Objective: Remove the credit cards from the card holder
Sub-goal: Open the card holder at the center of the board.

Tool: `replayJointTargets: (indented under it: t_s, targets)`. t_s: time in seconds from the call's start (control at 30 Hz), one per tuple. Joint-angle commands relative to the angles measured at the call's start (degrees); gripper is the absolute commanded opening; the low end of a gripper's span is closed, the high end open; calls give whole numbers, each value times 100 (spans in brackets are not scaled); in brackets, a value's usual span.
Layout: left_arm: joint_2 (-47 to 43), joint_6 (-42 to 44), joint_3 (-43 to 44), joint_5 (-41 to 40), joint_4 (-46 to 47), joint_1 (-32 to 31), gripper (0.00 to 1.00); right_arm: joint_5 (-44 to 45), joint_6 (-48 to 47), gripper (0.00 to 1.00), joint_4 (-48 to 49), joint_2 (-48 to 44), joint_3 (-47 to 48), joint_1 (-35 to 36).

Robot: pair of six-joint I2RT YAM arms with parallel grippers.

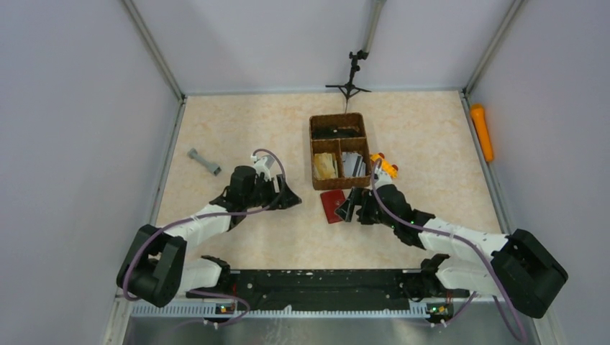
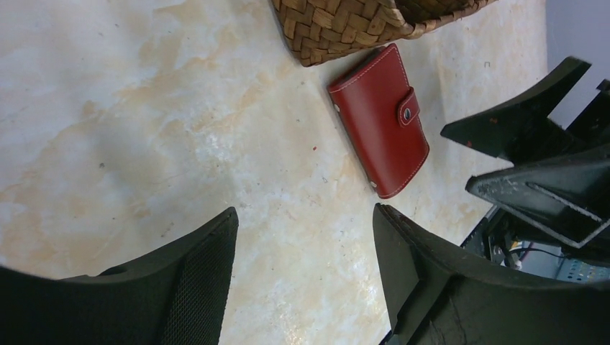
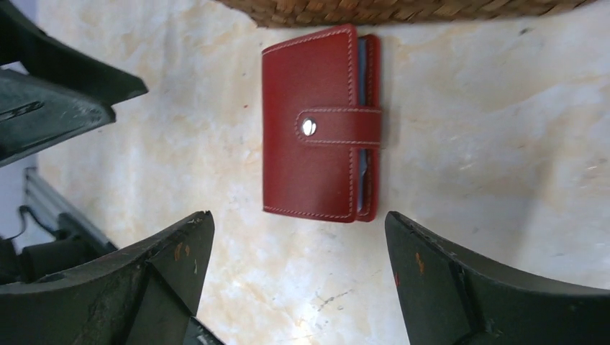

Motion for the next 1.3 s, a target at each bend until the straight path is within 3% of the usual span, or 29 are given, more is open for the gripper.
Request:
replayJointTargets:
  t_s: [0.0, 0.13, 0.33, 0.47, 0.67, 0.83, 0.9, 1.03, 1.17, 1.27]
  targets:
    - [103, 172, 213, 272, 354, -99, 71, 795, -888, 87, -1003, 17, 753, -41]
    - [436, 194, 385, 465, 315, -235, 67, 1041, -1513, 75, -1363, 401, 1232, -42]
    - [800, 144, 459, 615, 489, -452, 66, 689, -2000, 55, -1562, 1272, 1743, -39]
    - [1237, 141, 685, 772, 376, -501, 66, 778, -1878, 49, -1503, 1677, 1775, -30]
    - [1715, 48, 871, 1024, 351, -548, 66, -41, -1677, 40, -687, 1744, 1424, 107]
    - [1941, 91, 1010, 1025, 147, -575, 66, -196, -1642, 32, -716, 1743, 1503, 419]
    - [1979, 112, 1053, 1012, 108, -593, 66, -38, -1609, 34, -917, 1748, 1602, 454]
    - [2007, 176, 1101, 975, -4, -623, 62, 610, -1451, 64, -1225, 1607, 1655, 455]
    - [2143, 245, 1193, 939, -160, -664, 49, 871, -1394, 69, -1300, 1616, 1783, 512]
    - [2297, 271, 1286, 968, -249, -714, 47, 1351, -1434, 69, -1667, 1872, 2162, 786]
